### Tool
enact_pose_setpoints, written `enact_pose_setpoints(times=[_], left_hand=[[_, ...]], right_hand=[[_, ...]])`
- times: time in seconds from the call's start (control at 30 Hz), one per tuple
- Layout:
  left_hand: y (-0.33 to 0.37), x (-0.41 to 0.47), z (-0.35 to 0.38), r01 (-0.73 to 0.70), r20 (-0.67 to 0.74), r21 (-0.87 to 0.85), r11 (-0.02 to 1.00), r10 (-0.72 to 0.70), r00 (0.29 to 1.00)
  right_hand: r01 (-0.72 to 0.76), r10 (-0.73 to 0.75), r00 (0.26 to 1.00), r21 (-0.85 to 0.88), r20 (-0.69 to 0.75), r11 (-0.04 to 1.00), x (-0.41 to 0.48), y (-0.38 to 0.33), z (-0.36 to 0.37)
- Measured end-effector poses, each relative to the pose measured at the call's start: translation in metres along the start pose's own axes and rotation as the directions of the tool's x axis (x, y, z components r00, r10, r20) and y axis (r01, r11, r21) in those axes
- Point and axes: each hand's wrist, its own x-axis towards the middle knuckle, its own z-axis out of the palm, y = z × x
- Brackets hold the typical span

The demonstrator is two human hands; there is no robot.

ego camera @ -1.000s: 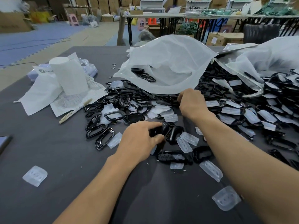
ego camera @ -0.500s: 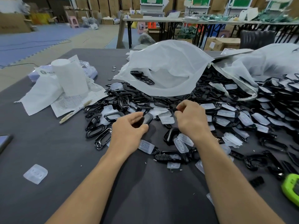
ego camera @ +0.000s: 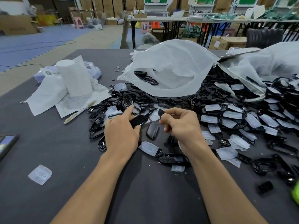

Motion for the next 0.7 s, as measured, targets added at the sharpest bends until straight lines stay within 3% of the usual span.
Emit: enact_pose_setpoints(times=[0.1,0.17,0.23,0.3,0.37,0.47,0.57,0.7], left_hand=[[0.003,-0.001,-0.002,0.114,-0.081,-0.237,0.965,-0.137,0.987],[0.005,-0.002,0.000,0.174,0.009,-0.529,0.831,-0.200,0.980],[0.005,0.002,-0.003,0.213,0.047,-0.662,0.719,-0.244,0.969],[0.002,0.004,-0.008,0.207,0.026,-0.590,0.780,-0.238,0.971],[-0.002,0.003,-0.009,0.162,0.032,-0.407,0.899,-0.163,0.986],[-0.006,0.006,-0.011,0.102,-0.009,-0.149,0.984,-0.105,0.994],[-0.021,0.012,-0.014,0.085,0.012,0.145,0.986,-0.087,0.996],[-0.030,0.014,-0.015,0.116,-0.047,0.174,0.978,-0.110,0.993]], right_hand=[[-0.030,0.026,0.998,0.068,0.065,0.997,-0.002,-0.001,0.002],[-0.043,0.036,0.997,0.105,0.070,0.994,-0.002,0.000,0.003],[-0.059,0.051,0.997,0.137,0.057,0.989,-0.001,0.000,0.003],[-0.065,0.059,0.997,0.145,0.042,0.987,0.000,0.000,0.002],[-0.061,0.057,0.998,0.137,0.032,0.989,0.000,0.000,0.000],[-0.048,0.045,0.999,0.111,0.025,0.993,0.000,0.000,-0.001],[-0.043,0.041,0.999,0.084,0.028,0.996,-0.001,0.000,0.000],[-0.038,0.035,0.999,0.070,0.033,0.997,-0.002,-0.001,0.002]])
